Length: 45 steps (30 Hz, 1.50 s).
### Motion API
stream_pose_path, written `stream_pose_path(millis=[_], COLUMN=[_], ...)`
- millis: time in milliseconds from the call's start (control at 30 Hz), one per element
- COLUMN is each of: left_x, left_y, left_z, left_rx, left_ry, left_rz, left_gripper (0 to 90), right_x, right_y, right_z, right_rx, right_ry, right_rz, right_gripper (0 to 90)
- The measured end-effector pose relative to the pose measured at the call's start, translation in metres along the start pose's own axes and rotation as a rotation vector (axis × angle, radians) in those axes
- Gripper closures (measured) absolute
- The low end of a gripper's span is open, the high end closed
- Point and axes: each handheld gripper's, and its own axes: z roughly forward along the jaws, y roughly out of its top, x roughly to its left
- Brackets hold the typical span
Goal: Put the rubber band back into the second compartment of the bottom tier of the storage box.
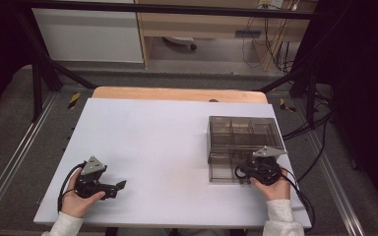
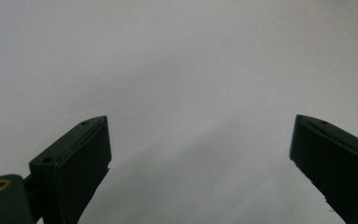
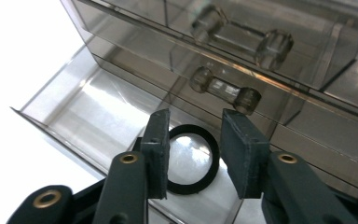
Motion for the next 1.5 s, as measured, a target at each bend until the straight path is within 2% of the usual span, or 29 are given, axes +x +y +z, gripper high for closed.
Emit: stream_pose_path(millis=[367,433,567,833,1000,1133,1300,1500], left_x=[0.000,0.000,0.000,0.000,0.000,0.001,0.000,0.001], left_y=[0.000,-0.001,-0.001,-0.001,-0.001,-0.001,-0.001,-0.001], left_z=[0.001,0.001,0.001,0.001,0.001,0.001,0.001,0.001], left_rx=[-0.003,-0.003,-0.004,-0.003,-0.003,-0.004,-0.003,-0.001], left_ry=[-0.002,-0.002,-0.006,-0.007,-0.009,-0.009,-0.010,-0.009], left_rz=[-0.002,-0.003,-0.004,-0.005,-0.004,-0.004,-0.004,-0.004], left_gripper=[5.4,5.4,5.3,5.4,5.4,5.4,5.4,5.4], right_x=[0.004,0.004,0.006,0.008,0.007,0.003,0.000,-0.001], right_y=[-0.001,-0.001,-0.003,-0.005,-0.008,-0.012,-0.017,-0.022], right_z=[-0.007,-0.008,-0.008,-0.010,-0.013,-0.016,-0.019,-0.023], right_rx=[-0.054,-0.063,-0.057,-0.054,-0.040,-0.057,-0.067,-0.076], right_ry=[0.061,0.066,0.072,0.087,0.081,0.074,0.081,0.089], right_rz=[0.012,0.009,-0.009,-0.002,0.001,0.015,0.025,0.011], right_gripper=[36.4,29.8,24.1,11.7,6.8,3.6,1.5,1.4])
